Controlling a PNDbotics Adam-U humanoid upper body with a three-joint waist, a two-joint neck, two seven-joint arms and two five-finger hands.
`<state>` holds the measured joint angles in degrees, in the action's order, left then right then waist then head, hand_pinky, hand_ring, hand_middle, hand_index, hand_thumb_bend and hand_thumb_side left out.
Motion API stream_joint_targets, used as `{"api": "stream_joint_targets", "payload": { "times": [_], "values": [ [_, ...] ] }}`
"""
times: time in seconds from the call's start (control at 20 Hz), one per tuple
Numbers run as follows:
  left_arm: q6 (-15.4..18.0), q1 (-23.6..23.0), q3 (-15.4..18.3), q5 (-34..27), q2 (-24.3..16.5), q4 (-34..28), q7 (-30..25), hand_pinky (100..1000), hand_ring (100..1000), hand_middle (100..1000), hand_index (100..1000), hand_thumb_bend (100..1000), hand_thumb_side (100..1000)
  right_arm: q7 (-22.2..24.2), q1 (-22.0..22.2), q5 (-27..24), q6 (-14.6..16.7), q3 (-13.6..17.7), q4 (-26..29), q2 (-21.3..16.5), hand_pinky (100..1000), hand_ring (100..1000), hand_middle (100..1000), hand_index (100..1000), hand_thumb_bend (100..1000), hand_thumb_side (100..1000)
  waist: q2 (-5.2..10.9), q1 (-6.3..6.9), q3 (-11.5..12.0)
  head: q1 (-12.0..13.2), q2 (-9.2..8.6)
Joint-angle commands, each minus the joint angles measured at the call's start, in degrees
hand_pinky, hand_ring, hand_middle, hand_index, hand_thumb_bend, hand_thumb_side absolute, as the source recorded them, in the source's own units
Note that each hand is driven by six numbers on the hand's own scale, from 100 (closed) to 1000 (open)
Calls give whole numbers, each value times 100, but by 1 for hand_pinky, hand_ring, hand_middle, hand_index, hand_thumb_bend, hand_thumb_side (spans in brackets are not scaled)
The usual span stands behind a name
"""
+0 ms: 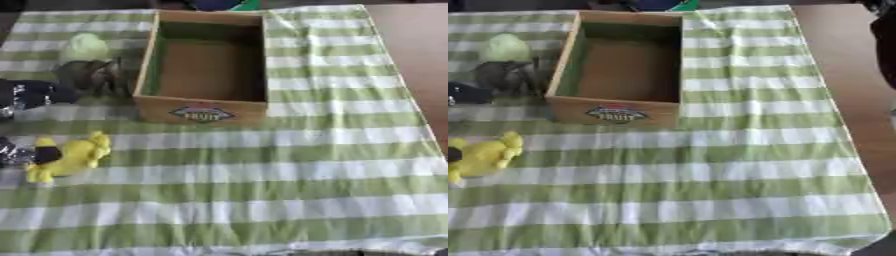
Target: Pick up objects on the table and place them in the box.
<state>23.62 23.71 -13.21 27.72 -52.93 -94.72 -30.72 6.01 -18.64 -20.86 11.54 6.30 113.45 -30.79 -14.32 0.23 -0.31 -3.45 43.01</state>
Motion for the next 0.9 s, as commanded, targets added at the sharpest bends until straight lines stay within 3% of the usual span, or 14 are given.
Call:
{"api": "stream_joint_targets", "payload": {
  "times": [0.05,0.25,0.4,0.65,0.9],
  "values": [
    [-118,31,-7,58,-131,20,-6,753,962,888,996,535,995,17,-42,-28,-25,18,114,-58,753,761,715,852,100,1000,101,9,15,-30,-5],
    [-151,-20,-123,197,-111,86,-42,756,966,878,993,604,1000,29,-44,-24,-37,18,114,-47,753,761,714,851,100,1000,99,12,17,-26,-6],
    [-92,-49,-122,196,-106,79,-85,762,968,887,990,722,1000,39,-24,-12,-59,20,114,-37,754,761,713,851,100,1000,99,17,23,-34,-8],
    [-89,-42,-137,221,-91,121,-135,755,958,871,974,712,1000,66,-16,-5,-70,13,114,-25,754,761,712,850,100,1000,97,17,27,-51,-5],
    [-128,-3,-250,642,-70,287,-2,752,926,818,946,724,1000,104,-1,-1,-83,8,114,-4,754,760,711,845,100,1000,80,19,39,-61,1]
  ]
}}
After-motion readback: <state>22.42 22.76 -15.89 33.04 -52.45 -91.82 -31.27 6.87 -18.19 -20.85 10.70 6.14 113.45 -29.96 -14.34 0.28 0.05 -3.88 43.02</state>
